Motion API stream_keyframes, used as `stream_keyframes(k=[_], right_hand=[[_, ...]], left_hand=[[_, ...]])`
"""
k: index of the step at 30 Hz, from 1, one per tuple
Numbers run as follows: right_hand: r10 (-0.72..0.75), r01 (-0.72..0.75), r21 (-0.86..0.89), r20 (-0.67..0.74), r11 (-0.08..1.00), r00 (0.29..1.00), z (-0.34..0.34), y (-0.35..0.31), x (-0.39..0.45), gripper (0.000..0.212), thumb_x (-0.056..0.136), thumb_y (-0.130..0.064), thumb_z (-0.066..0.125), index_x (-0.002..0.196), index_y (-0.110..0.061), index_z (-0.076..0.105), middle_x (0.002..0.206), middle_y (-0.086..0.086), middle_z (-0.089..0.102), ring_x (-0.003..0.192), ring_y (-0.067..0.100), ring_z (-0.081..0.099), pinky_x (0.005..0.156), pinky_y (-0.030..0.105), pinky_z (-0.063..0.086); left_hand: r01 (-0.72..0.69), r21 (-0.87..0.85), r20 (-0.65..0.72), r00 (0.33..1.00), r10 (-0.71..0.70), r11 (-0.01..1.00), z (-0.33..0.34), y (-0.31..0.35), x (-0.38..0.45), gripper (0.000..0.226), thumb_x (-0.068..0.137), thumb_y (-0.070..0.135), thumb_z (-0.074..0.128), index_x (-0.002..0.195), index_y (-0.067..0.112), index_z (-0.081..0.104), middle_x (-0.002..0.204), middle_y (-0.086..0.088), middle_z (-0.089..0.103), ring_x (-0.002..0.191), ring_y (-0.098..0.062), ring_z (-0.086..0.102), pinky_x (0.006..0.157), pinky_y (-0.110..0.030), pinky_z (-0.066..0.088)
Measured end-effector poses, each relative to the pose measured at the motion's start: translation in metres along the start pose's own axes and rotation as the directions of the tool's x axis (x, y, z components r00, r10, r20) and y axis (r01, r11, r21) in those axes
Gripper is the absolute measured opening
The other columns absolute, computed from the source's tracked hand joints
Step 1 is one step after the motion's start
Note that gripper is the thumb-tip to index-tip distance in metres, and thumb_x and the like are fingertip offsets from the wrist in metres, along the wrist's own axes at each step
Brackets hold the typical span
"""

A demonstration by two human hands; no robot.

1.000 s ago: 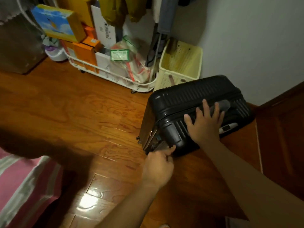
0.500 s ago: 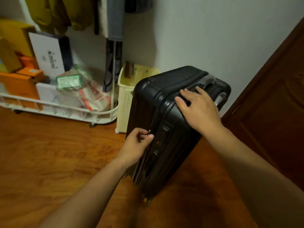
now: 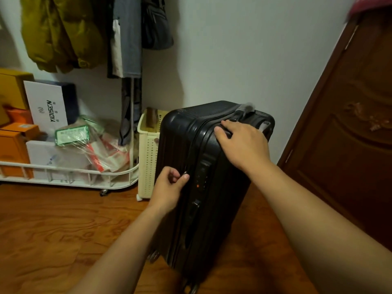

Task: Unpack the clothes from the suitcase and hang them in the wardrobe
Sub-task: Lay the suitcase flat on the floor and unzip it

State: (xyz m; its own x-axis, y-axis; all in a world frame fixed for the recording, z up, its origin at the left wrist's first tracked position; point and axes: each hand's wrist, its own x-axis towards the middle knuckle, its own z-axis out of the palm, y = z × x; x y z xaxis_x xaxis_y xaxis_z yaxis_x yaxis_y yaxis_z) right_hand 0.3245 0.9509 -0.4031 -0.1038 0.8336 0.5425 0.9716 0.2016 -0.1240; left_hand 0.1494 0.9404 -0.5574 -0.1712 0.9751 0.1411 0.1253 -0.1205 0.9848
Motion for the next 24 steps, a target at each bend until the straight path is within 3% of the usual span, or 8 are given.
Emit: stream_keyframes(k=[2,5,8,11,15,17,21,24], right_hand=[[0.007,-0.007,-0.002,-0.015,1.0,1.0,0.004,0.0,0.001,0.057,0.099,-0.061,0.034,0.141,-0.03,0.055,0.144,-0.005,0.056,0.134,0.019,0.049,0.108,0.04,0.038],[0.033,-0.033,0.014,-0.051,0.999,0.998,0.005,0.002,0.0,0.055,0.097,-0.063,0.035,0.139,-0.033,0.057,0.142,-0.007,0.058,0.132,0.02,0.051,0.105,0.037,0.041],[0.037,-0.036,0.016,-0.047,0.999,0.998,0.006,0.003,-0.001,0.054,0.097,-0.063,0.036,0.138,-0.034,0.058,0.141,-0.007,0.058,0.132,0.02,0.051,0.104,0.036,0.041],[0.041,-0.04,0.025,-0.042,0.999,0.998,0.006,0.002,0.0,0.056,0.097,-0.064,0.035,0.138,-0.033,0.058,0.14,-0.007,0.059,0.131,0.019,0.052,0.103,0.038,0.042],[0.038,-0.037,0.013,-0.055,0.999,0.998,0.007,0.001,0.001,0.055,0.097,-0.063,0.035,0.138,-0.033,0.058,0.139,-0.008,0.06,0.13,0.018,0.053,0.103,0.038,0.042],[0.04,-0.04,0.012,-0.061,0.999,0.997,0.006,0.0,0.0,0.054,0.098,-0.062,0.035,0.137,-0.033,0.058,0.138,-0.007,0.061,0.129,0.019,0.053,0.102,0.038,0.043],[0.054,-0.052,0.022,-0.059,0.998,0.997,0.006,0.0,-0.001,0.053,0.098,-0.062,0.035,0.137,-0.034,0.058,0.137,-0.007,0.062,0.127,0.02,0.055,0.1,0.038,0.044],[0.049,-0.047,0.029,-0.063,0.998,0.997,0.007,0.001,0.0,0.054,0.097,-0.063,0.035,0.137,-0.034,0.058,0.137,-0.008,0.061,0.128,0.019,0.054,0.101,0.038,0.044]], left_hand=[[-0.076,0.084,0.021,0.997,0.074,0.994,-0.005,-0.005,0.008,0.015,0.093,0.028,0.069,0.087,0.027,0.055,0.091,0.0,0.061,0.086,-0.019,0.062,0.08,-0.04,0.057],[-0.142,0.052,0.075,0.988,0.138,0.988,-0.009,-0.011,0.016,0.015,0.093,0.021,0.071,0.096,0.024,0.056,0.08,0.003,0.058,0.074,-0.014,0.057,0.07,-0.029,0.049],[-0.284,0.291,0.072,0.959,0.275,0.914,-0.013,-0.013,0.017,0.014,0.094,0.029,0.069,0.094,0.029,0.055,0.093,0.008,0.053,0.082,-0.004,0.052,0.069,-0.016,0.038],[-0.367,0.473,0.133,0.929,0.346,0.801,-0.013,-0.01,0.015,0.012,0.099,0.035,0.059,0.092,0.029,0.052,0.094,0.012,0.049,0.083,-0.003,0.05,0.072,-0.021,0.041],[-0.361,0.482,0.091,0.927,0.365,0.798,-0.015,-0.014,0.016,0.014,0.098,0.038,0.059,0.107,0.029,0.052,0.1,0.013,0.048,0.086,-0.003,0.051,0.071,-0.02,0.041],[-0.379,0.502,0.135,0.922,0.363,0.778,-0.014,-0.015,0.014,0.008,0.1,0.037,0.055,0.099,0.03,0.053,0.096,0.013,0.048,0.083,-0.004,0.05,0.066,-0.018,0.037],[-0.377,0.443,0.181,0.926,0.33,0.814,-0.011,-0.011,0.018,0.021,0.097,0.03,0.058,0.078,0.025,0.055,0.085,0.007,0.052,0.074,-0.007,0.053,0.062,-0.023,0.038],[-0.337,0.387,0.198,0.94,0.279,0.859,-0.015,-0.003,0.02,0.025,0.098,0.029,0.06,0.074,0.023,0.063,0.082,0.007,0.057,0.071,-0.008,0.057,0.061,-0.019,0.039]])
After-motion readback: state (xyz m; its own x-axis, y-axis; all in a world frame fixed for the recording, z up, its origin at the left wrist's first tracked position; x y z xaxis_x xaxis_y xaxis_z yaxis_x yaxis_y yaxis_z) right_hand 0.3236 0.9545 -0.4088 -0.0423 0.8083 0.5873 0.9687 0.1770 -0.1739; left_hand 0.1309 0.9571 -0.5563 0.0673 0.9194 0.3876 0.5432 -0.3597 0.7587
